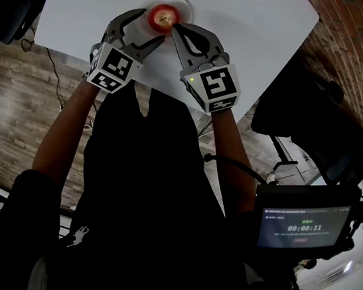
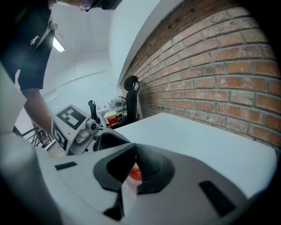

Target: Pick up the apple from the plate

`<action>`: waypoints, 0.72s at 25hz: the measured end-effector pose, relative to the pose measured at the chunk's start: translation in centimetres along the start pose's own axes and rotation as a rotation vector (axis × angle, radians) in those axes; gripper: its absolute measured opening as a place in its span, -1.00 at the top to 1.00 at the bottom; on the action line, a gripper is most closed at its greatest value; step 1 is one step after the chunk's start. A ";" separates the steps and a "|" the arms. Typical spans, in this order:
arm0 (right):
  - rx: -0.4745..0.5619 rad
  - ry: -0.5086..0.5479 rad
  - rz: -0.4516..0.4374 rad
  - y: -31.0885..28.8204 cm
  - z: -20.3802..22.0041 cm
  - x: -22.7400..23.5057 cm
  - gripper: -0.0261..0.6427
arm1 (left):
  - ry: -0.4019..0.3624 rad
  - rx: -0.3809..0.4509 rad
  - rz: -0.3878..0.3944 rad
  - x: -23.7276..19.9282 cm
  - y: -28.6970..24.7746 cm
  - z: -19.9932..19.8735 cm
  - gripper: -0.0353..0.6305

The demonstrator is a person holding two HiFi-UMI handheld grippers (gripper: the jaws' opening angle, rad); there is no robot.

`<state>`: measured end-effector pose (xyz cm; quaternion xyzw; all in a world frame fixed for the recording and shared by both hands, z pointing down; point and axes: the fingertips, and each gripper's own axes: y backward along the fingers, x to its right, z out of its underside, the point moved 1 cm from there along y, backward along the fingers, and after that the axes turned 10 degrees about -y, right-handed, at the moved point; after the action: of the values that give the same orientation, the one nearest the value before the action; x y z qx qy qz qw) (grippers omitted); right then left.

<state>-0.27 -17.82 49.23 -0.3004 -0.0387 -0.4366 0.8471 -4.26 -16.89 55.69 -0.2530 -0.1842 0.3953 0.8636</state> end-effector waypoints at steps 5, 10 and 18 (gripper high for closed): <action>-0.004 -0.001 0.007 0.1 0.2 0.3 0.91 | -0.017 -0.008 0.005 0.2 -0.4 0.2 -0.13; -0.004 -0.007 0.010 0.0 0.3 0.4 0.91 | -0.016 -0.021 0.017 0.3 -1.1 0.7 -0.22; -0.012 -0.012 0.018 0.1 0.8 0.8 0.91 | -0.018 -0.036 0.014 0.1 -2.1 1.3 -0.26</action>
<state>0.41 -17.94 50.07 -0.3085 -0.0386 -0.4272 0.8490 -3.63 -17.60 57.94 -0.2662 -0.1973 0.4002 0.8544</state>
